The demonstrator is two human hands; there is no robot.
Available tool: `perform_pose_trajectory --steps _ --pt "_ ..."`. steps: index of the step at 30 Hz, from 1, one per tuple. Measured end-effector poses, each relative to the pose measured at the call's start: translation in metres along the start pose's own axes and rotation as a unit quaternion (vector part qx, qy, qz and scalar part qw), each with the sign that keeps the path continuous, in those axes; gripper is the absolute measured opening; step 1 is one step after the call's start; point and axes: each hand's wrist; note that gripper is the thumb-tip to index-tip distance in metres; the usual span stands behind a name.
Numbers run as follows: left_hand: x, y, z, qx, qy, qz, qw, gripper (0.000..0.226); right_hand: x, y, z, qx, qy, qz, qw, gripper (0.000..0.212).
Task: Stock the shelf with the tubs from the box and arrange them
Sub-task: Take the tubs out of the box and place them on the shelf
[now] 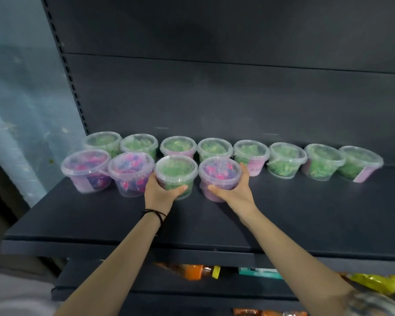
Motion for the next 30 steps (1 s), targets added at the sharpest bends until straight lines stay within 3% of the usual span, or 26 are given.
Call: perform_pose_trajectory --steps 8,11,16,21,30 --pt "0.010 0.005 0.005 -0.008 0.023 0.058 0.998 0.087 0.001 -0.007 0.004 -0.023 -0.005 -0.002 1.000 0.099" --pt "0.015 -0.016 -0.002 -0.019 0.025 0.032 0.999 0.081 0.014 -0.022 0.007 -0.035 -0.020 -0.027 0.999 0.099" --pt "0.019 -0.061 -0.014 -0.031 0.044 -0.025 0.998 0.063 0.067 -0.059 0.019 -0.025 -0.047 -0.099 0.994 0.067" --pt "-0.027 -0.129 -0.054 -0.111 0.096 0.059 0.987 0.041 0.157 -0.116 0.028 -0.011 -0.077 -0.109 0.991 0.066" --pt "-0.177 -0.319 -0.088 -0.215 0.137 0.237 0.938 0.050 0.372 -0.267 0.002 -0.063 -0.186 -0.116 0.974 0.073"
Point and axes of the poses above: each hand's wrist, its own y-axis towards the middle knuckle, its own x-axis out of the back of the hand, z = x × y, and after that the axes turned 3 degrees about -z, right-handed
